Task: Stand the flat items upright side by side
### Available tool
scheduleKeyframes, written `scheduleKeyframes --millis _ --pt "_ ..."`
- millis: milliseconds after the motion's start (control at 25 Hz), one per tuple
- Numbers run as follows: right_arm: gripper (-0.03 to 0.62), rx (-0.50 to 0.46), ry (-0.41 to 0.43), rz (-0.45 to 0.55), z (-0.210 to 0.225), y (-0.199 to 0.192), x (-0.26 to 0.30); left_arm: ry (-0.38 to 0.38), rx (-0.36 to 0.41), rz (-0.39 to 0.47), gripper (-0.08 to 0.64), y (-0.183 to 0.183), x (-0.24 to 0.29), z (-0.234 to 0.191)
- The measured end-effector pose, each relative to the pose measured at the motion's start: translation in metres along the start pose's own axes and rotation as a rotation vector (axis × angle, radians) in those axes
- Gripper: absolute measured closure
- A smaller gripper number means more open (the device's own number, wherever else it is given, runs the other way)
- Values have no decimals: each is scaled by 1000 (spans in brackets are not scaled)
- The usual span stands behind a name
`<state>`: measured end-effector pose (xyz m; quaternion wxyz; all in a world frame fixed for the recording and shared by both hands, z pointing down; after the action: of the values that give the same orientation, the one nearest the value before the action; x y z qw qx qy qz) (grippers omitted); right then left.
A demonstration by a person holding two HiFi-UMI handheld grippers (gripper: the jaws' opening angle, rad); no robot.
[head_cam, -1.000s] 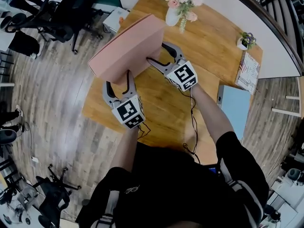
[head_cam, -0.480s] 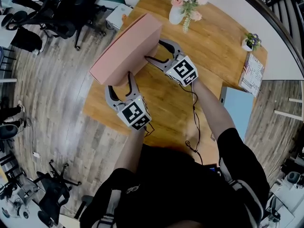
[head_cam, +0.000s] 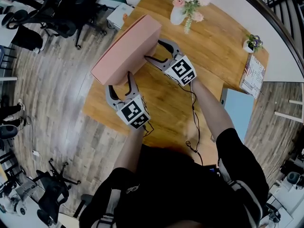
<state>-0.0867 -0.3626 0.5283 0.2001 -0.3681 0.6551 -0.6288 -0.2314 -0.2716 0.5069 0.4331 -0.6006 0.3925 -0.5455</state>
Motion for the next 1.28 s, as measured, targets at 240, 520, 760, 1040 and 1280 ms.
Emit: scheduleKeyframes --millis 240,520,760,1040,1280 --pt "268 -28 -11 -4 -1 2 2 -16 -15 -5 212 -5 4 -4" --pt "268 -29 -42 0 -1 3 2 -37 2 -1 213 -5 7 -8" --pt "264 -23 -49 -3 0 3 2 -48 15 -3 215 -6 9 -9" --pt "261 0 -89 -22 6 -3 -5 -86 -21 -11 216 -6 5 -8" --pt "261 15 -98 -17 4 -1 -11 -101 -22 -27 216 -11 -1 -8"
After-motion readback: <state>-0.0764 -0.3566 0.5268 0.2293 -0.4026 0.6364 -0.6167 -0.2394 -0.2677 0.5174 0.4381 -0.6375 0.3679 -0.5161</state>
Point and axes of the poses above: the fingertips, and each gripper's own axes: x forward along the fingers, z to its right, y out of its top, the point moved 1 cm from there along -x, backward along the fingers, and after that the axes turned 10 degrees about -y, right-handed, at the moved point
